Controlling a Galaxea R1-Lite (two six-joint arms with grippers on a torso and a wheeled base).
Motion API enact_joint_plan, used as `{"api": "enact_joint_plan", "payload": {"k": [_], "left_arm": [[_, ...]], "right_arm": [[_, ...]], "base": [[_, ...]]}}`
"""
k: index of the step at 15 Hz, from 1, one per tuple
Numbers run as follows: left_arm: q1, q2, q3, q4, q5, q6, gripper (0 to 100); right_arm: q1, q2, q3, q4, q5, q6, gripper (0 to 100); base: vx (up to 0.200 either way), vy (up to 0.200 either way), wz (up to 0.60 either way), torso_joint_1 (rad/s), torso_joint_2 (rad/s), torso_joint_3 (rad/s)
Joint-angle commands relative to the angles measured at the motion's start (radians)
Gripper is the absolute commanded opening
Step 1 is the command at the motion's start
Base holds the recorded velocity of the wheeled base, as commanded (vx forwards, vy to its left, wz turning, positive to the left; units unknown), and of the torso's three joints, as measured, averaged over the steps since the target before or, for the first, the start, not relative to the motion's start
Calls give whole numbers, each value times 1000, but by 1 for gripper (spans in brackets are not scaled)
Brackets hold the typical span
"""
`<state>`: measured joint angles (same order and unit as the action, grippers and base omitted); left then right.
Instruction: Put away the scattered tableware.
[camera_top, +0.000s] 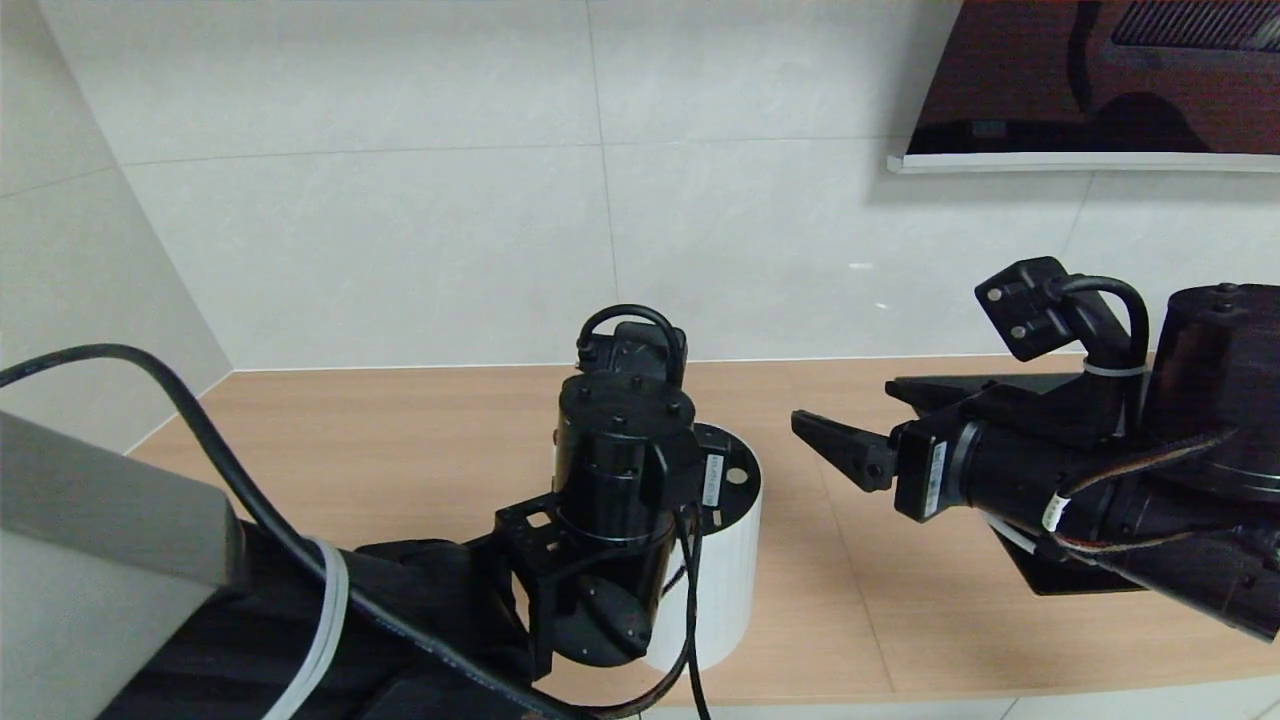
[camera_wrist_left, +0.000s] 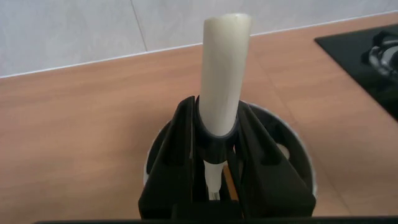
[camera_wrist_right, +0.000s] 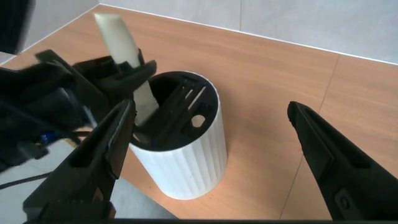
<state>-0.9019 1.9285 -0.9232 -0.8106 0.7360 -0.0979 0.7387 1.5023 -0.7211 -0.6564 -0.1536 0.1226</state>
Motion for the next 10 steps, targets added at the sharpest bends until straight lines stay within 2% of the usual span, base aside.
{"api": "enact_joint_plan", "payload": {"k": [1,8,9,10], "left_arm": [[0,15,10,-1,-1,-2,0],[0,10,12,-1,-1,-3,0],[0,10,12,-1,-1,-3,100],[0,10,12,-1,-1,-3,100]], "right_arm": [[1,6,2,0,0,0,100],[1,6,2,1,0,0,100],[1,7,2,0,0,0,100],[1,7,2,1,0,0,100]], "base": [[0,0,0,0,0,0],[0,0,0,0,0,0],[0,0,0,0,0,0],[0,0,0,0,0,0]]}}
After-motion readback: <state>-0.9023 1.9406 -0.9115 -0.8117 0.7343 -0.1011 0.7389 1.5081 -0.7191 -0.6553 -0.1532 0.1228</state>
